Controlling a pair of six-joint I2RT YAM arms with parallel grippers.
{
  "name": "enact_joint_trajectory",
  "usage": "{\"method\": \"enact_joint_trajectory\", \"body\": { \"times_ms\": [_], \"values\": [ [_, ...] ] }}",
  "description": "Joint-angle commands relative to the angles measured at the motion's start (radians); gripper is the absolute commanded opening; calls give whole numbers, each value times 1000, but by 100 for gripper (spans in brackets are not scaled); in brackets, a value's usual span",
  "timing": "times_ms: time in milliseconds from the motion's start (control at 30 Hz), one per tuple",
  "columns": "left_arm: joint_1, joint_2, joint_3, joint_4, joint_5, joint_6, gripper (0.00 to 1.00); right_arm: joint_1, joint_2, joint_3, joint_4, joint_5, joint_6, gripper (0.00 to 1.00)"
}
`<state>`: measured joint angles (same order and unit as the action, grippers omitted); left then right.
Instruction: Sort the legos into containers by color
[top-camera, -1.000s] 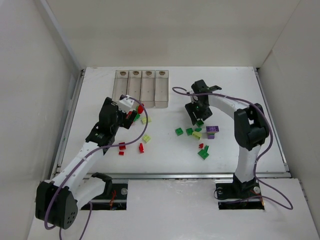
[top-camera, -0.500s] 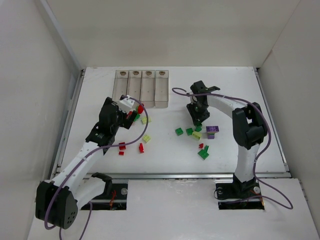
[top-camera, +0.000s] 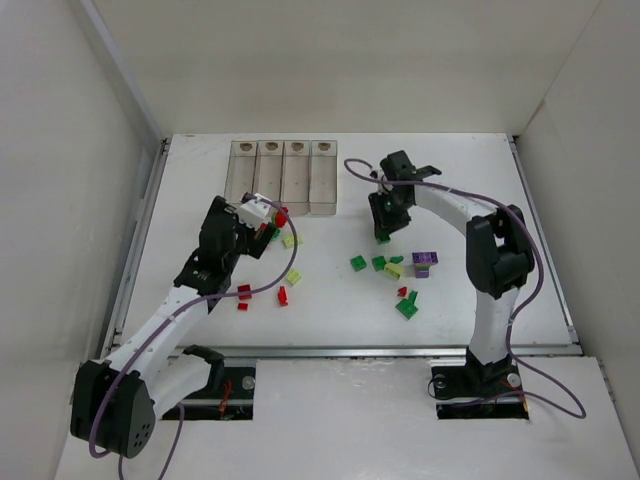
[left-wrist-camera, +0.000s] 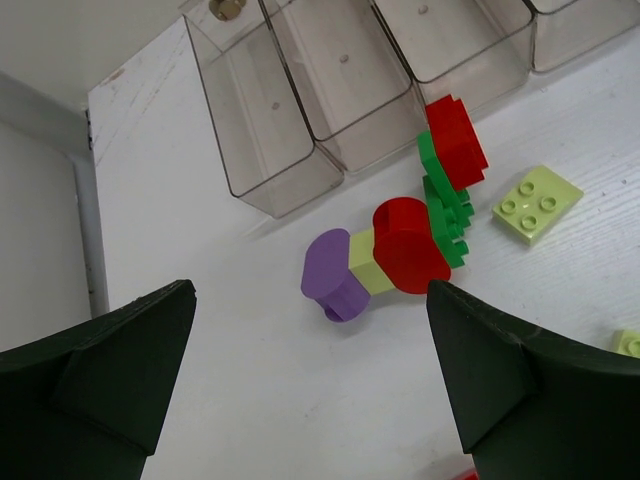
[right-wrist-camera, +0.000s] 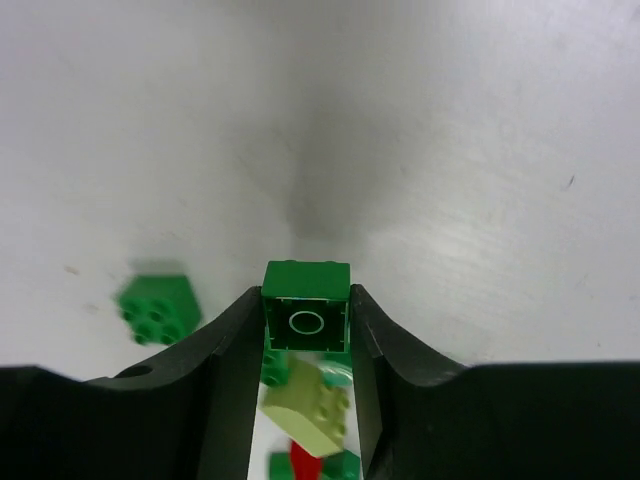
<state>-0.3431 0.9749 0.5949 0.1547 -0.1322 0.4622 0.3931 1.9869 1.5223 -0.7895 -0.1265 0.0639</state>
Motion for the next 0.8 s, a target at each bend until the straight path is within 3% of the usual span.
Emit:
{"method": "enact_joint_trajectory", "body": {
  "times_ms": [0, 167, 333, 500, 600, 633, 667, 767],
  "values": [
    [-10, -12, -53, 103, 11, -8, 100, 6, -33, 149, 235, -78, 172, 0],
    [-10, -31, -105, 186, -12, -8, 100, 91, 48, 318, 505, -4, 255, 0],
    [-19, -61, -142, 215, -12, 18, 100, 118, 252, 603, 492, 57, 264, 0],
    [-19, -61, -153, 226, 12, 27, 100, 118, 336, 647, 496, 54, 235, 0],
    [-19, -39, -153, 235, 38, 27, 100, 118, 336, 627, 518, 28, 212, 16],
    [-19, -25, -153, 235, 52, 27, 100, 118, 336, 627, 518, 13, 203, 26],
    [-19, -25, -142, 235, 52, 27, 100, 109, 336, 627, 518, -42, 192, 49],
    [-19, -1, -121, 235, 89, 53, 100, 109, 336, 639, 509, -70, 178, 73]
  ]
}}
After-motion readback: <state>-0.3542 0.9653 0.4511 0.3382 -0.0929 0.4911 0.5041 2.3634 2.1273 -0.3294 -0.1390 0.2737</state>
